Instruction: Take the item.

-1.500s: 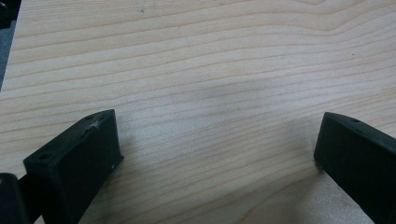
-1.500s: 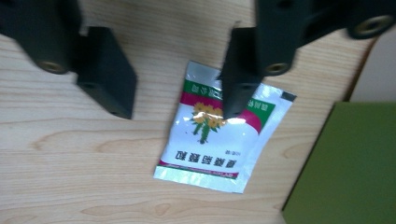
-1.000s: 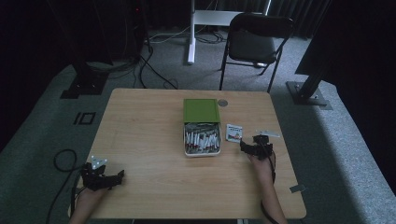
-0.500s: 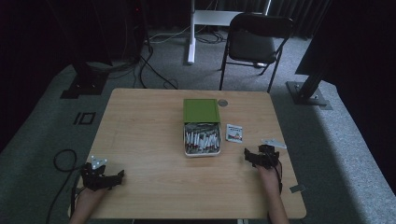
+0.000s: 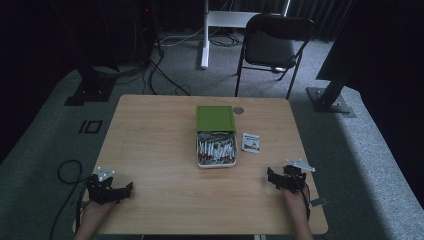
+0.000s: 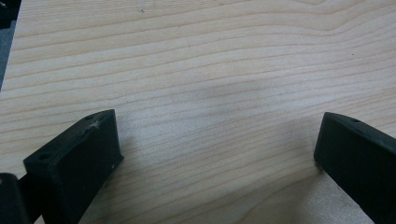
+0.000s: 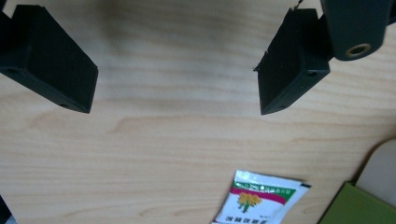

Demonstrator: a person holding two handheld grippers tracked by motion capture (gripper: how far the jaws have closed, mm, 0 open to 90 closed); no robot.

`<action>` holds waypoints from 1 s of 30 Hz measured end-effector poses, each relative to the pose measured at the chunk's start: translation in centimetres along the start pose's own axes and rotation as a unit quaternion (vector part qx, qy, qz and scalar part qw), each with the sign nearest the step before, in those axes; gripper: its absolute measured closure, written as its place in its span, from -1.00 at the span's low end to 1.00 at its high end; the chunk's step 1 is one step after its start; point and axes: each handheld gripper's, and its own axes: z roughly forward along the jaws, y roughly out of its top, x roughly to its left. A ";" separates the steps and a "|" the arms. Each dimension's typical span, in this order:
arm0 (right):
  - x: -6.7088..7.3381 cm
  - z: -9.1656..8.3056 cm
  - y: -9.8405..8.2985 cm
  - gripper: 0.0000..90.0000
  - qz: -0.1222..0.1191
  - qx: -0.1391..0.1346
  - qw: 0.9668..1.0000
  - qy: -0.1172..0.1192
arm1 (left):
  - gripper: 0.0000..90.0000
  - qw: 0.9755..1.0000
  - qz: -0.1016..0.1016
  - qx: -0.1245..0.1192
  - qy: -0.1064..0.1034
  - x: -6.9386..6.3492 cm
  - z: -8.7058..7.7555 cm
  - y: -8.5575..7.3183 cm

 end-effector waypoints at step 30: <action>-1.1 -1.3 -2.7 -0.72 -0.010 0.029 0.998 -0.048 | -0.97 1.000 0.000 0.000 0.000 0.0 0.0 0.0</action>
